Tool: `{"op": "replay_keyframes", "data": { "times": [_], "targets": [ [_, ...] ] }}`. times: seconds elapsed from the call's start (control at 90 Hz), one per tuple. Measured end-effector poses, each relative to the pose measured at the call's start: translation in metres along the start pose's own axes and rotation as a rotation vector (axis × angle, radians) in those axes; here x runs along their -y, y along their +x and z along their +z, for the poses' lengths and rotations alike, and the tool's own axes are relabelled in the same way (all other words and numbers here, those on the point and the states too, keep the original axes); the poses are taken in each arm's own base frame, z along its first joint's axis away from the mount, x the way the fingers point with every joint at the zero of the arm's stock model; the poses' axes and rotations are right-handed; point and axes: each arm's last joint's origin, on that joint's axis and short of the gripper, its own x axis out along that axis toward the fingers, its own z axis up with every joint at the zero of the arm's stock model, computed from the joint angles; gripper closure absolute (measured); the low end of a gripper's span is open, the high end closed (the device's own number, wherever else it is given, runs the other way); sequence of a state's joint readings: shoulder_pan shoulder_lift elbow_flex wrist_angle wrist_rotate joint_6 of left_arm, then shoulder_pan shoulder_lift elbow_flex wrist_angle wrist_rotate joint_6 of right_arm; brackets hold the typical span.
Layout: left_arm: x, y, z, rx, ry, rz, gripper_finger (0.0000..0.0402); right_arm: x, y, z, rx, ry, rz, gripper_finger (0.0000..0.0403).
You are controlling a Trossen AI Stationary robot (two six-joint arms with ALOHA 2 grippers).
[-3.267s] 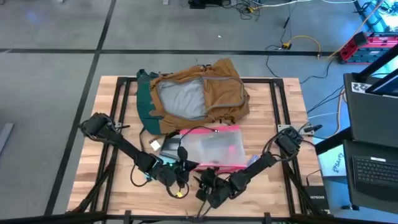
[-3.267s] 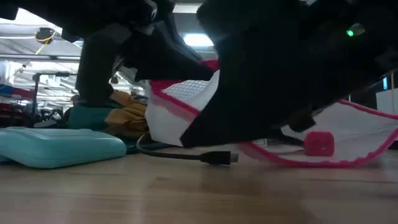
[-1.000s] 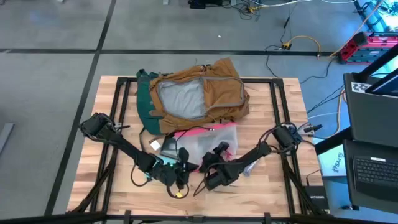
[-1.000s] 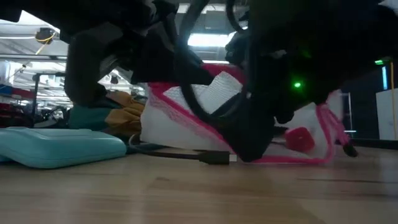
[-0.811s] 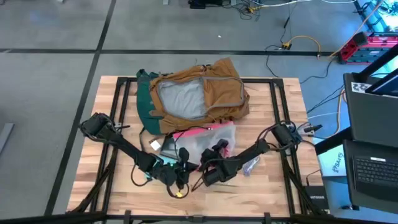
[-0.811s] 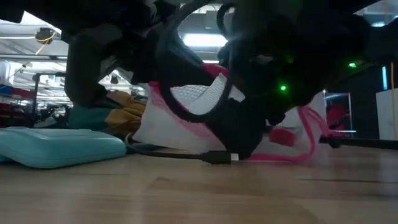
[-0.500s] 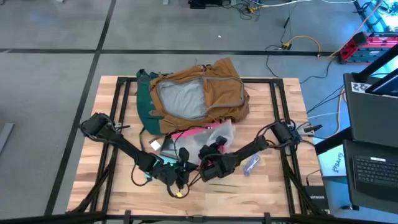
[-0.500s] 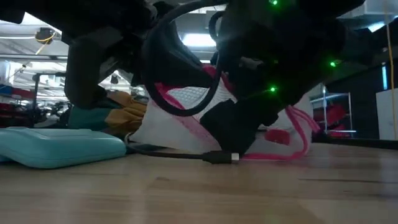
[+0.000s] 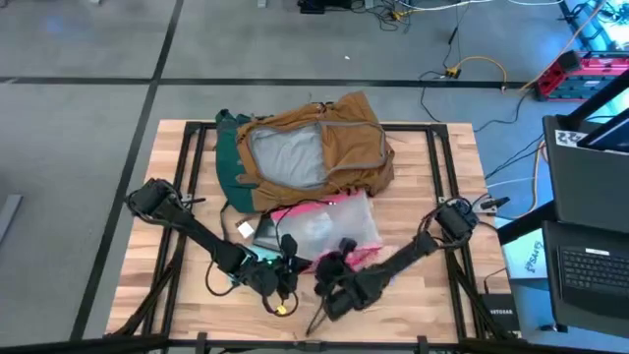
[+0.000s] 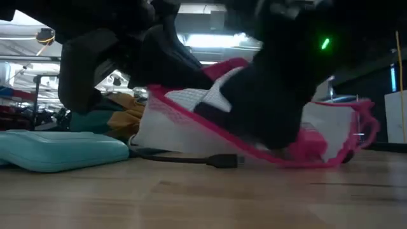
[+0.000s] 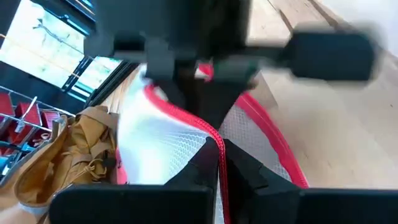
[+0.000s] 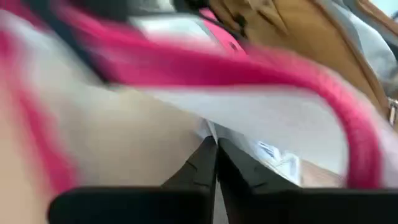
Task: Unpack backpack
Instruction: Remove the black pouch from the pink zipper pouch
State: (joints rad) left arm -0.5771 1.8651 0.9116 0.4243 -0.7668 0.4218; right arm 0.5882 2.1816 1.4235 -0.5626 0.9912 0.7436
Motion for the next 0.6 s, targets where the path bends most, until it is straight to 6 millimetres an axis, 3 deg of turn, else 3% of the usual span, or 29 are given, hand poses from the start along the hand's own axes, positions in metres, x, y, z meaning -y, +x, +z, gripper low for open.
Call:
{"op": "replay_keyframes", "data": {
  "times": [0.389, 0.6],
  "targets": [
    [-0.001, 0.0, 0.0, -0.01, -0.007, 0.021, 0.0402, -0.028, -0.068, 0.008, 0.054, 0.003, 0.167, 0.0403],
    [-0.001, 0.001, -0.001, -0.013, -0.008, 0.024, 0.0402, -0.025, -0.081, 0.002, 0.09, 0.02, 0.097, 0.0403]
  ]
}}
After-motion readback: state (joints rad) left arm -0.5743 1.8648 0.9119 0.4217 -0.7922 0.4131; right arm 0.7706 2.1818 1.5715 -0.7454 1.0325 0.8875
